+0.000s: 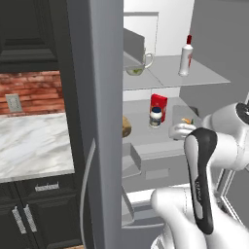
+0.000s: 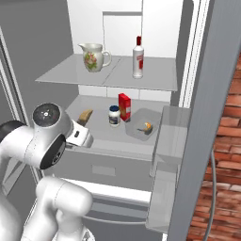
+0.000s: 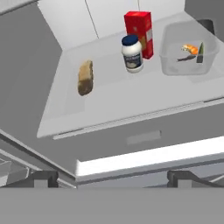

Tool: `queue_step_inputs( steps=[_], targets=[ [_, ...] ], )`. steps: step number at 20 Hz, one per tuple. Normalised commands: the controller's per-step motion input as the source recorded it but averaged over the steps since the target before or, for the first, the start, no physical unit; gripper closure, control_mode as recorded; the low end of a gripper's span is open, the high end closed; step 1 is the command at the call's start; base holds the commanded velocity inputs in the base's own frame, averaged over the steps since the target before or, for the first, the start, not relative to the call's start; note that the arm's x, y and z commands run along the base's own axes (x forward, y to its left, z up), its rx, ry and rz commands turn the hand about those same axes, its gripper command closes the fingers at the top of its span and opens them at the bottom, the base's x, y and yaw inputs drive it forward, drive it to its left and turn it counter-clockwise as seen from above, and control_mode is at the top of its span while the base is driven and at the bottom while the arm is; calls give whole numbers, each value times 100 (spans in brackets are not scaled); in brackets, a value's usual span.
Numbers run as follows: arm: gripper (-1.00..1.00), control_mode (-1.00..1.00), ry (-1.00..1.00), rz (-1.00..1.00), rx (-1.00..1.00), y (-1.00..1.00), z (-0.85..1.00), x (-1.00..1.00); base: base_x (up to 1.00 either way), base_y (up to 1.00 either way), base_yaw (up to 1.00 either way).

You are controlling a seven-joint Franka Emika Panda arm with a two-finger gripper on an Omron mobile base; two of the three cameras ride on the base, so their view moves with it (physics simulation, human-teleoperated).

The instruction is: Place the tupperware on the second highest shelf of the fridge. Make space for the tupperware among the existing items by rearranging them on the shelves if needed. Close the fridge door when finished.

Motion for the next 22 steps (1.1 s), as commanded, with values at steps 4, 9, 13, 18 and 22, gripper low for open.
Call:
queue_step_inputs(
  steps=[4,9,13,18,22],
  targets=[
    [-100,-100,-1,8,-6,-9,34,-51,0,0,0],
    [-100,-100,3,2,-16,-3,19,-28,0,0,0],
    [-100,-100,5,0,-11,1,4,0,0,0,0],
    [-100,-100,0,0,-1,0,0,0,0,0,0],
    [-100,100,0,0,0,0,0,0,-17,-5,0]
  ],
)
